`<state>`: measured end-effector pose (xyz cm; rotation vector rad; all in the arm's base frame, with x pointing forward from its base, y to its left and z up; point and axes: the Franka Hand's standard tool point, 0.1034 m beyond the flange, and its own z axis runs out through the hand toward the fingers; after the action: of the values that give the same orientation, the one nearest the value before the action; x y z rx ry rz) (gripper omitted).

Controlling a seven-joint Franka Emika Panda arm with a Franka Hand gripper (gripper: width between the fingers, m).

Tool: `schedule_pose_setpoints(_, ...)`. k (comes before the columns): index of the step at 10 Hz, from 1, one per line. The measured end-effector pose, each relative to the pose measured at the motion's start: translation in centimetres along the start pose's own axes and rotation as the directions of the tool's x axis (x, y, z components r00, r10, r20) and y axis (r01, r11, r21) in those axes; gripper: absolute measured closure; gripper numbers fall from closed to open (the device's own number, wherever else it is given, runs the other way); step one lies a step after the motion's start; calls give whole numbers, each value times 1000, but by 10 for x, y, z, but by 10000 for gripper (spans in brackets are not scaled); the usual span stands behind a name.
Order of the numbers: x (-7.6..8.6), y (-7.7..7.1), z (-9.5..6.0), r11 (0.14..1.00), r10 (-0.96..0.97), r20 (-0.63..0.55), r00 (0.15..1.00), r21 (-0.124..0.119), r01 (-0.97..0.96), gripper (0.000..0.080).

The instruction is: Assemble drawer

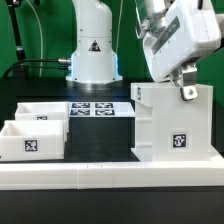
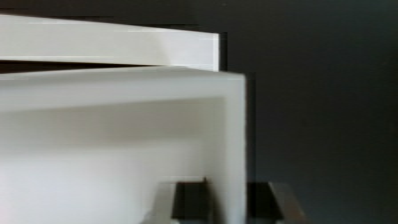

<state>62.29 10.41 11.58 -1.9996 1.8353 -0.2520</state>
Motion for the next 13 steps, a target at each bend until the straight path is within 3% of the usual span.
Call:
schedule_pose_setpoints(1,0,1,1,1000,-3,0,1000,-1,3,663)
schedule_pose_setpoints(2,0,1,1,1000,-4,0,1000,-2,4,480)
schedule_pose_setpoints(3,0,1,1,1000,-6,0,1000,-2,6,480)
schedule_pose_setpoints(4,0,1,1,1000,-7,0,1000,-2,7,296)
schedule_pose_setpoints(5,0,1,1,1000,-9,0,1000,-2,9,198)
schedule_pose_setpoints(8,0,1,0,1000,-23,0,1000,-1,23,152)
schedule_pose_setpoints(12,28,0,-59,951,-308,-20,951,25,309,150)
schedule_pose_setpoints(13,34,3,-68,946,-322,-27,947,27,322,150)
